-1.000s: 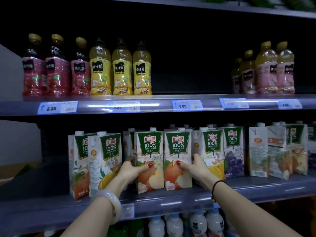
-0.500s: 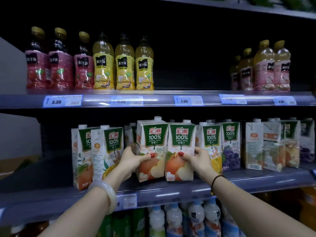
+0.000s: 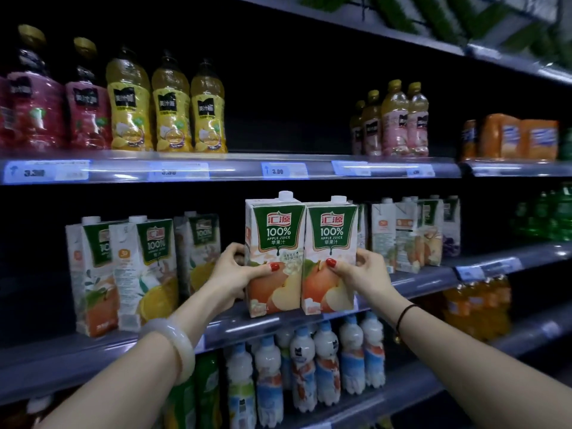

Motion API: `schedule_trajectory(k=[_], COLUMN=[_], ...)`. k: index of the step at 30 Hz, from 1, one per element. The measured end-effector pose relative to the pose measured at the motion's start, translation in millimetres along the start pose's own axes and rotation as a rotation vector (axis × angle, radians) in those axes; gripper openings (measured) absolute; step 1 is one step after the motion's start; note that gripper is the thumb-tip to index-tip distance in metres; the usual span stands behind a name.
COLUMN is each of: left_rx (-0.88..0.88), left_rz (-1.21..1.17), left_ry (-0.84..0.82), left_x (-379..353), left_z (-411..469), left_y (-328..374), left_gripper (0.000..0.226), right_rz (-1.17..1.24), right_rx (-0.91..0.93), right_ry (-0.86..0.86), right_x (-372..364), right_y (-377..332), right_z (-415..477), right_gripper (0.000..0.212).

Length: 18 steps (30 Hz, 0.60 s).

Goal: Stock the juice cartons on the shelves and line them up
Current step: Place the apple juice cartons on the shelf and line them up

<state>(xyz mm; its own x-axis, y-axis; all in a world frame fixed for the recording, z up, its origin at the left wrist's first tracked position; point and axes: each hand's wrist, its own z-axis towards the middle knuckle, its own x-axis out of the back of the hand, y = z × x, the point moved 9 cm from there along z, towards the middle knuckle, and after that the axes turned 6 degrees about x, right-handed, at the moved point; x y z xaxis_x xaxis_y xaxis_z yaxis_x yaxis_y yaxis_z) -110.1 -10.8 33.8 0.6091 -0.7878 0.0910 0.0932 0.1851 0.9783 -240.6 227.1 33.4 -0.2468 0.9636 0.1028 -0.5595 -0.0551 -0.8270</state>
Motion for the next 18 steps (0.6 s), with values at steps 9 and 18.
schedule_trajectory(k=[9, 18], left_rx=[0.007, 0.031], left_rz=[-0.103, -0.157], left_ry=[-0.271, -0.473], left_x=[-163.3, -383.2], left_z=[-0.2, -12.6], left_y=[7.0, 19.5], left_gripper=[0.053, 0.055], right_rz=[-0.044, -0.172], right_rx=[-0.069, -0.120], right_ry=[0.222, 0.372], right_x=[154.0, 354.7], right_y=[20.9, 62.7], right_z=[-24.8, -20.3], right_gripper=[0.027, 0.031])
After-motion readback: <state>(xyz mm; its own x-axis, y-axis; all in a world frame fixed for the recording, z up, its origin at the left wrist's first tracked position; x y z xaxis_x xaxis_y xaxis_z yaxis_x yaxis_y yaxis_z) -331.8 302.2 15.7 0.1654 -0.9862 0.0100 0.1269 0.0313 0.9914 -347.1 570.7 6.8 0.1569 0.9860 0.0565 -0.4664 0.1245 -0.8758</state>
